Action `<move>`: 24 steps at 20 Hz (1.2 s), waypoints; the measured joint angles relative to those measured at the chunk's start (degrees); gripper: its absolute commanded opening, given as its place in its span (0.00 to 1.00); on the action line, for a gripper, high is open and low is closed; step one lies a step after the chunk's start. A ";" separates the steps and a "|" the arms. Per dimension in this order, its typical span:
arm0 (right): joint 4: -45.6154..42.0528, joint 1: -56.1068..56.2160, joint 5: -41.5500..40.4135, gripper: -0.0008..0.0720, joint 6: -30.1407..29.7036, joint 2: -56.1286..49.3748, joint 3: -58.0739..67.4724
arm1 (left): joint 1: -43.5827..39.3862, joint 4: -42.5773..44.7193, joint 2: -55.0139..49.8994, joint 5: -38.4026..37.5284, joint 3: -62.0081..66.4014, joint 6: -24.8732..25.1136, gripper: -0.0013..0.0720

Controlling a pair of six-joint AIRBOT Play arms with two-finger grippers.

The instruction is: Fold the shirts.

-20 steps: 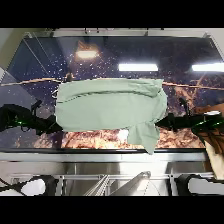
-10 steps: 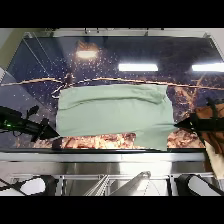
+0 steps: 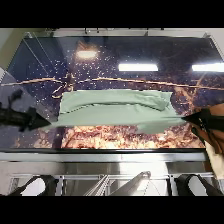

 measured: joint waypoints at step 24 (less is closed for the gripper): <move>23.04 15.41 -25.27 0.60 -29.05 -44.85 16.74 | -15.39 -4.11 -53.75 1.16 56.59 -11.06 0.39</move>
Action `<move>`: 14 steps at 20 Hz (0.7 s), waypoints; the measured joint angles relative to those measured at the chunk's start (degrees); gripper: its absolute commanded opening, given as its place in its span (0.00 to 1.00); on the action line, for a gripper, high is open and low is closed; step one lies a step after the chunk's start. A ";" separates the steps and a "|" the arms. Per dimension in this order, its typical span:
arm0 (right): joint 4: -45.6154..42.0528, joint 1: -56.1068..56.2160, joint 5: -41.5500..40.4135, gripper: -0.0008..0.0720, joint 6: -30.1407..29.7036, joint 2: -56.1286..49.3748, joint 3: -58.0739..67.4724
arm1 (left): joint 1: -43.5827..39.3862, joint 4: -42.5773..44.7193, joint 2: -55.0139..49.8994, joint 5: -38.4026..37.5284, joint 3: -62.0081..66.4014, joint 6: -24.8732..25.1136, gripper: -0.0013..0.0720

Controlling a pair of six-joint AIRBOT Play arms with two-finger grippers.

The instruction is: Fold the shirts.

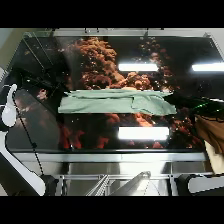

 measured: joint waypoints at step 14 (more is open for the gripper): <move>-29.53 -1.33 13.46 0.97 25.53 -2.29 18.21 | -1.05 -0.63 9.05 4.87 2.34 -3.37 0.99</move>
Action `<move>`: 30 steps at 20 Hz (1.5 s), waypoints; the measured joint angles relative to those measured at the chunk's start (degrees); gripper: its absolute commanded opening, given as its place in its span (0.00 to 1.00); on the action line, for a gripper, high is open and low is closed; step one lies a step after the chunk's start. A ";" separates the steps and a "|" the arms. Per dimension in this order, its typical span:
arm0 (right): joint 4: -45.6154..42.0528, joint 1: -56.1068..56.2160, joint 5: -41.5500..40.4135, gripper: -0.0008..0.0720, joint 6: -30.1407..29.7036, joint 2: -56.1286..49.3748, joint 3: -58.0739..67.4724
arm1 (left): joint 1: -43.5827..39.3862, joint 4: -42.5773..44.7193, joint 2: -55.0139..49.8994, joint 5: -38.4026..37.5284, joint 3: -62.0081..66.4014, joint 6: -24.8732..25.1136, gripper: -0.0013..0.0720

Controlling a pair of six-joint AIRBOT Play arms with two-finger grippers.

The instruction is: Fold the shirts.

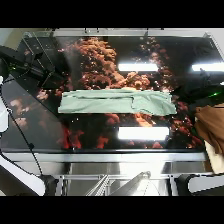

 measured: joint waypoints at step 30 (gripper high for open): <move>28.48 2.27 27.63 0.04 -0.76 11.47 4.57 | -42.18 4.83 -11.04 -13.75 6.95 1.46 0.05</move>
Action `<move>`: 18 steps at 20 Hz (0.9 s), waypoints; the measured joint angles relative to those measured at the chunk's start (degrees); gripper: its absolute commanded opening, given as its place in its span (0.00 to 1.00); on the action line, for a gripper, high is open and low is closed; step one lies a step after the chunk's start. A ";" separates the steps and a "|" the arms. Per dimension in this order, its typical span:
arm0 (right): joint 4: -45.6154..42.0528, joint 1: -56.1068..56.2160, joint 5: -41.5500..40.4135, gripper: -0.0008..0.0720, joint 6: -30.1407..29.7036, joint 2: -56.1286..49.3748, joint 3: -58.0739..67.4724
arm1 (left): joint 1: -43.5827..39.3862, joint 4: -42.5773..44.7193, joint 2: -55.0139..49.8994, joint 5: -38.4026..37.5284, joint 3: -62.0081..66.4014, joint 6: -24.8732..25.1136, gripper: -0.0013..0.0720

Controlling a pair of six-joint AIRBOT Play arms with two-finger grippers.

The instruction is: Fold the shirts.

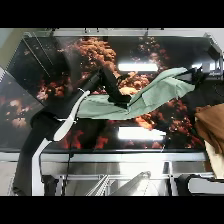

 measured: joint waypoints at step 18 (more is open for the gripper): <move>-13.77 55.43 -41.20 0.57 16.39 -26.05 22.40 | 39.34 -4.85 66.42 9.20 -32.92 4.59 0.05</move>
